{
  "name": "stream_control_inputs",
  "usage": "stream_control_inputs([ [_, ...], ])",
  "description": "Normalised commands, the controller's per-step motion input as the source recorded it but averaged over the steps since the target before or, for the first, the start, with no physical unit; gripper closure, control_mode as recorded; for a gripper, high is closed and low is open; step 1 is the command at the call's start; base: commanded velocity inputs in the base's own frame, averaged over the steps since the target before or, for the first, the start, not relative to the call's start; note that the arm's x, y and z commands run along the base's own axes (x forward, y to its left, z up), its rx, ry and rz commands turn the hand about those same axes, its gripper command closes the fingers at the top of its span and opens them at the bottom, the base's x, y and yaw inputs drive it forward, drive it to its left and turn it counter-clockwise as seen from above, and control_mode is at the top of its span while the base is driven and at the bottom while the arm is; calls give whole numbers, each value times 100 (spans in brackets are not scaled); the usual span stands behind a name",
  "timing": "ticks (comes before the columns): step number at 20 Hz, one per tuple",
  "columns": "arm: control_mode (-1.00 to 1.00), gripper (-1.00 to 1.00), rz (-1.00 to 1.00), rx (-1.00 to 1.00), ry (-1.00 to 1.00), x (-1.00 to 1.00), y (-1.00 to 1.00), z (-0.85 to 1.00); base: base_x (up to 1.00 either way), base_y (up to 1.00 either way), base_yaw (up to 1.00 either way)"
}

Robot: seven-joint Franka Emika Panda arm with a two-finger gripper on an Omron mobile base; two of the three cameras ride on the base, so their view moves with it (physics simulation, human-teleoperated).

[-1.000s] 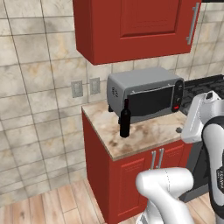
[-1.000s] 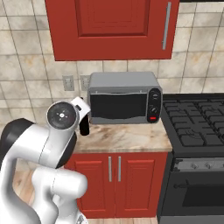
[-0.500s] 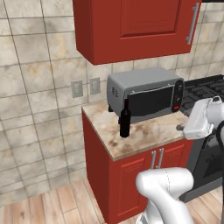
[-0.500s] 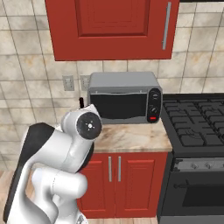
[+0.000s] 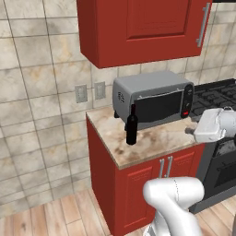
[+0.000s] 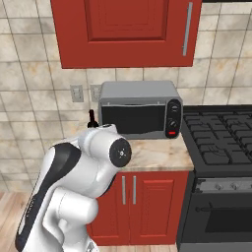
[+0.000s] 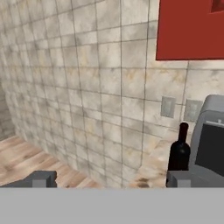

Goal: Move the drinks to the dining counter.

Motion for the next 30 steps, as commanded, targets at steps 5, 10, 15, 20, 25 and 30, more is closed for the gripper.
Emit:
stream_control_inputs([
  [5,-100,-100,0,12,0,29,30,-24,0,0,0],
  [10,-100,-100,0,5,-6,38,35,-25,0,0,0],
  [15,-100,-100,-3,0,-22,11,19,-9,0,0,0],
  [20,-100,-100,-1,-1,-21,20,16,-8,0,0,0],
  [25,-100,-100,0,0,-8,26,29,-14,0,0,0],
  [30,-100,-100,0,0,0,15,33,-6,0,0,0],
])
